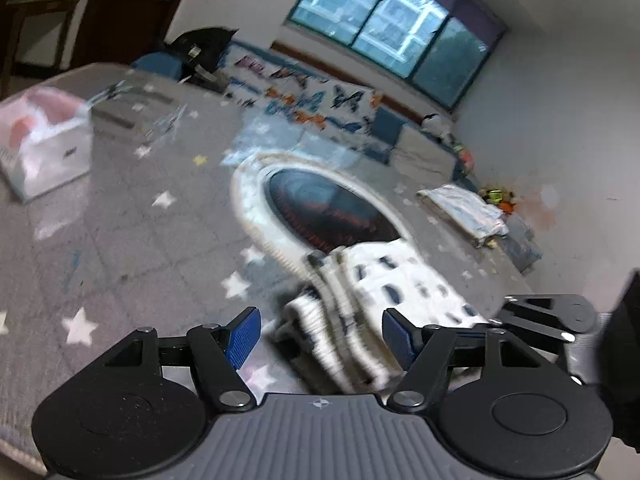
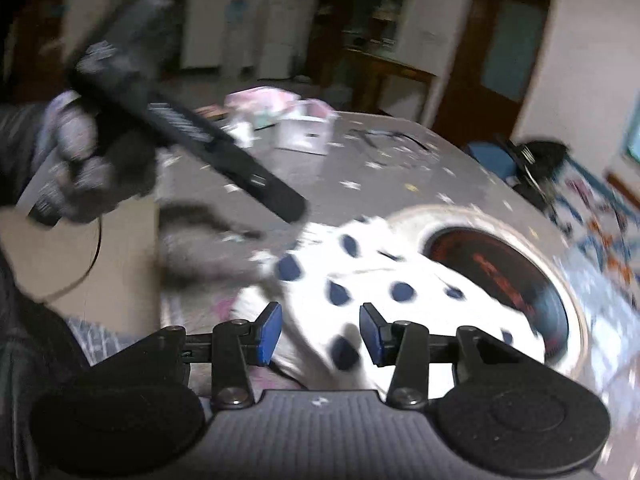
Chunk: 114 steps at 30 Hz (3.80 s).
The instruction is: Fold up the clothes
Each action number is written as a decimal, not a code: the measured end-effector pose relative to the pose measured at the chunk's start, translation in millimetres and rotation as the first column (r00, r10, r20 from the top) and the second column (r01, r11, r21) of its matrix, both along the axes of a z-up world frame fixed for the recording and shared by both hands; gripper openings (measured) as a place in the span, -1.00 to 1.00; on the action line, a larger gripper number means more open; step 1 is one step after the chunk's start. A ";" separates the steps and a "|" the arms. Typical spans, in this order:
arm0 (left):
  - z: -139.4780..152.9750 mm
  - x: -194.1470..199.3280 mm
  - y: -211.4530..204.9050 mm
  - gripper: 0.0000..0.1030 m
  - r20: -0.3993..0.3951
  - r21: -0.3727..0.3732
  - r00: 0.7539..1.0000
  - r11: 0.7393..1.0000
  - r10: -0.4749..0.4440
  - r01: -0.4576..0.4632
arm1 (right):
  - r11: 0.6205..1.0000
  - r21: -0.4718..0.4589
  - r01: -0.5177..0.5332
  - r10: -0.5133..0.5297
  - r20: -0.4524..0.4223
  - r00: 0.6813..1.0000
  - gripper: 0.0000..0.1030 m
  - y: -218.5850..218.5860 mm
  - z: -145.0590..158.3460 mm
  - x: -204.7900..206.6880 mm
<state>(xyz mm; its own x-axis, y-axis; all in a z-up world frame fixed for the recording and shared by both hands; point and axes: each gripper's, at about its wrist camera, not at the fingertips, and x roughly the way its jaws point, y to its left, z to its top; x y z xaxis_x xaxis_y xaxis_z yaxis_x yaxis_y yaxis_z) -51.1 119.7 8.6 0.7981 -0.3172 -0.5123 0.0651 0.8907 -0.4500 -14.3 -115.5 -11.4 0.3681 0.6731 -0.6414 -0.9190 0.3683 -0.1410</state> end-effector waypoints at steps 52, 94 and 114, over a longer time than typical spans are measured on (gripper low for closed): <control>-18.2 24.8 -57.8 0.35 0.029 0.245 0.991 0.962 -0.133 0.122 | 0.902 0.010 0.432 -0.418 -0.229 0.879 0.61 -100.0 -34.3 42.0; -11.4 13.7 -14.0 0.42 0.017 0.132 1.000 0.991 -0.018 0.016 | 0.962 0.095 0.255 -0.240 -0.147 0.960 0.99 -8.4 11.2 99.0; -12.7 19.6 5.2 0.68 -0.093 -0.027 0.993 0.997 0.073 -0.076 | 0.946 -0.285 -0.156 0.201 0.136 0.970 0.24 58.8 -26.7 -22.2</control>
<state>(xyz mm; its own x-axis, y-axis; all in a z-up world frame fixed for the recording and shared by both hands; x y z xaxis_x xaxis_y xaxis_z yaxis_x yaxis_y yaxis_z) -31.5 124.9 -4.1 0.7703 -0.2754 -0.5751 -0.0436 0.8771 -0.4783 -36.5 -56.8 -38.1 0.3711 0.5468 -0.7505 -0.9228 0.1275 -0.3635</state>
